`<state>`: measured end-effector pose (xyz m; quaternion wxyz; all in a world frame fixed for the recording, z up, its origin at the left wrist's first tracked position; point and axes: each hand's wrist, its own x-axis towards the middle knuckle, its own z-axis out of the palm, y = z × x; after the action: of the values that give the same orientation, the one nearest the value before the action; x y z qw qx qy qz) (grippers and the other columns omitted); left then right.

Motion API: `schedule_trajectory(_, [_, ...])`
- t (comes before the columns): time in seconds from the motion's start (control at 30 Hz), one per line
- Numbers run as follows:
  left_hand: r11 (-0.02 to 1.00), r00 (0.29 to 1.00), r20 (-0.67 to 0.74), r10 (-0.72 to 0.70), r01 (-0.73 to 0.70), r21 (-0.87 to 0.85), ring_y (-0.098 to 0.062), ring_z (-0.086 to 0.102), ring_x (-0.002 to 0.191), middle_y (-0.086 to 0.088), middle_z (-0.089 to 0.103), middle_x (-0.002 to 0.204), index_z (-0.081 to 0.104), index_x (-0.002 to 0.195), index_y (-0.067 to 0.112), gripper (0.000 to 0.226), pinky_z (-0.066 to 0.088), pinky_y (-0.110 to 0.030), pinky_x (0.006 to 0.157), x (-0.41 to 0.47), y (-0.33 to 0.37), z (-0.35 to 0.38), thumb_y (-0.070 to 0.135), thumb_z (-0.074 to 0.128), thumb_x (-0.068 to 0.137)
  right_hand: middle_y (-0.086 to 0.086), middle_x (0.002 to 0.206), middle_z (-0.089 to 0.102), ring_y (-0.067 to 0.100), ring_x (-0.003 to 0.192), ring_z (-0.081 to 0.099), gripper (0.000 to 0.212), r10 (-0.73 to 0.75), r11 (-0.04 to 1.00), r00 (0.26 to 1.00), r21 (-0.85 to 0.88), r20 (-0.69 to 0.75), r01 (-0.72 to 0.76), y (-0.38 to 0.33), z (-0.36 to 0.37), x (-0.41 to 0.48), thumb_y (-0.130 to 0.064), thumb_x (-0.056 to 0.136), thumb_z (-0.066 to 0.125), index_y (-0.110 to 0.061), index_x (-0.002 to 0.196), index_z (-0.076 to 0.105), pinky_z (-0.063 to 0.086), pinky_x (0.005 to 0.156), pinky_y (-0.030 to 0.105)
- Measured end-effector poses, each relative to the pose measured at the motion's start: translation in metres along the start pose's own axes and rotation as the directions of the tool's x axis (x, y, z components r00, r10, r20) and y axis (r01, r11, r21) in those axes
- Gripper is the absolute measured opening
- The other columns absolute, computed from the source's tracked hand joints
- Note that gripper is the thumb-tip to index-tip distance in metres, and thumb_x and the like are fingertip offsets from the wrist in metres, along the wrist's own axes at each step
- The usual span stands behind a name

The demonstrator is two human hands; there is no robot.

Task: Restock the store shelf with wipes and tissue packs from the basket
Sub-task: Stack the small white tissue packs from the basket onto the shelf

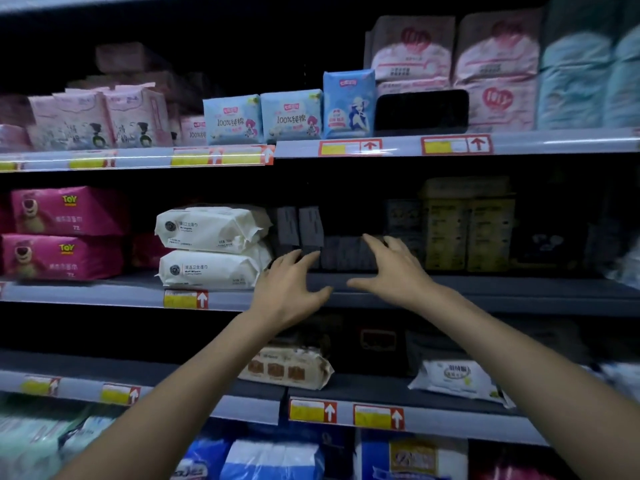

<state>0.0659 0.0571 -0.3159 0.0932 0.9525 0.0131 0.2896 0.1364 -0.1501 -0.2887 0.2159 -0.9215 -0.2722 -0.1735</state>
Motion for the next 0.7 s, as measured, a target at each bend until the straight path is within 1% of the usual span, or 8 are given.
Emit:
schedule_trajectory(0.07, [0.996,0.999,0.053,0.011,-0.016,0.087,-0.028,0.017,0.158,-0.003,0.02,0.172,0.019,0.164,0.037,0.091,0.029,-0.054,0.122,-0.012,0.006,0.001,0.075,0.046,0.086,0.009,0.171,-0.002,0.033,0.158,-0.005,0.111,-0.006,0.996,0.999,-0.091,0.042,0.01,0.009,-0.007,-0.019,-0.069,0.083,0.068,-0.031,0.164,0.002,0.013,0.127,0.051])
schedule_trajectory(0.13, [0.988,0.995,0.095,0.022,-0.036,0.148,-0.028,0.007,0.16,-0.002,0.01,0.174,0.01,0.164,0.041,0.098,0.021,-0.057,0.125,-0.024,0.015,0.005,0.083,0.034,0.08,0.011,0.171,-0.01,0.034,0.157,-0.013,0.116,-0.008,0.992,0.996,-0.128,0.09,0.019,0.017,-0.012,-0.038,-0.072,0.081,0.068,-0.033,0.163,-0.003,0.005,0.127,0.05])
schedule_trajectory(0.23, [0.967,0.991,0.12,0.065,-0.093,0.236,-0.029,-0.002,0.161,-0.004,0.001,0.175,-0.001,0.164,0.041,0.105,0.014,-0.058,0.127,-0.043,0.027,0.015,0.09,0.019,0.074,0.011,0.17,-0.016,0.033,0.156,-0.019,0.12,-0.005,0.986,0.992,-0.166,0.128,0.026,0.032,-0.011,-0.065,-0.072,0.08,0.069,-0.034,0.162,-0.009,-0.001,0.126,0.049])
schedule_trajectory(0.3, [0.954,0.985,0.143,0.101,-0.136,0.266,-0.029,-0.004,0.161,-0.004,-0.003,0.175,-0.004,0.164,0.041,0.106,0.012,-0.059,0.127,-0.058,0.036,0.027,0.091,0.016,0.073,0.01,0.17,-0.018,0.032,0.155,-0.022,0.12,0.004,0.984,0.989,-0.179,0.15,0.023,0.046,-0.004,-0.086,-0.073,0.08,0.068,-0.035,0.162,-0.011,-0.003,0.126,0.048])
schedule_trajectory(0.47, [0.954,0.971,0.174,0.165,-0.202,0.223,-0.029,0.0,0.161,-0.003,0.002,0.175,0.0,0.164,0.041,0.104,0.018,-0.059,0.125,-0.095,0.052,0.069,0.089,0.021,0.075,0.011,0.17,-0.015,0.032,0.156,-0.019,0.122,0.047,0.98,0.977,-0.197,0.206,-0.005,0.076,0.02,-0.139,-0.072,0.079,0.069,-0.033,0.162,-0.012,-0.001,0.127,0.049])
schedule_trajectory(0.6, [0.952,0.955,0.216,0.202,-0.244,0.187,-0.031,0.015,0.159,-0.006,0.018,0.172,0.01,0.165,0.038,0.1,0.025,-0.057,0.122,-0.129,0.062,0.109,0.086,0.028,0.079,0.009,0.17,-0.012,0.029,0.157,-0.018,0.121,0.091,0.989,0.952,-0.141,0.291,-0.051,0.101,0.05,-0.184,-0.076,0.078,0.066,-0.035,0.161,-0.011,0.0,0.127,0.047])
schedule_trajectory(0.67, [0.95,0.941,0.252,0.225,-0.269,0.156,-0.033,0.026,0.155,-0.009,0.03,0.168,0.017,0.165,0.035,0.096,0.03,-0.057,0.12,-0.15,0.066,0.131,0.083,0.03,0.083,0.008,0.17,-0.01,0.029,0.157,-0.014,0.118,0.106,0.99,0.934,-0.126,0.34,-0.066,0.112,0.068,-0.209,-0.073,0.08,0.067,-0.035,0.162,-0.011,0.003,0.128,0.046])
schedule_trajectory(0.7, [0.951,0.935,0.265,0.237,-0.279,0.136,-0.034,0.033,0.152,-0.01,0.037,0.164,0.023,0.164,0.032,0.094,0.034,-0.056,0.118,-0.162,0.068,0.143,0.081,0.033,0.085,0.008,0.17,-0.007,0.029,0.158,-0.01,0.116,0.11,0.99,0.923,-0.122,0.369,-0.069,0.118,0.078,-0.222,-0.07,0.082,0.067,-0.034,0.162,-0.009,0.006,0.127,0.045])
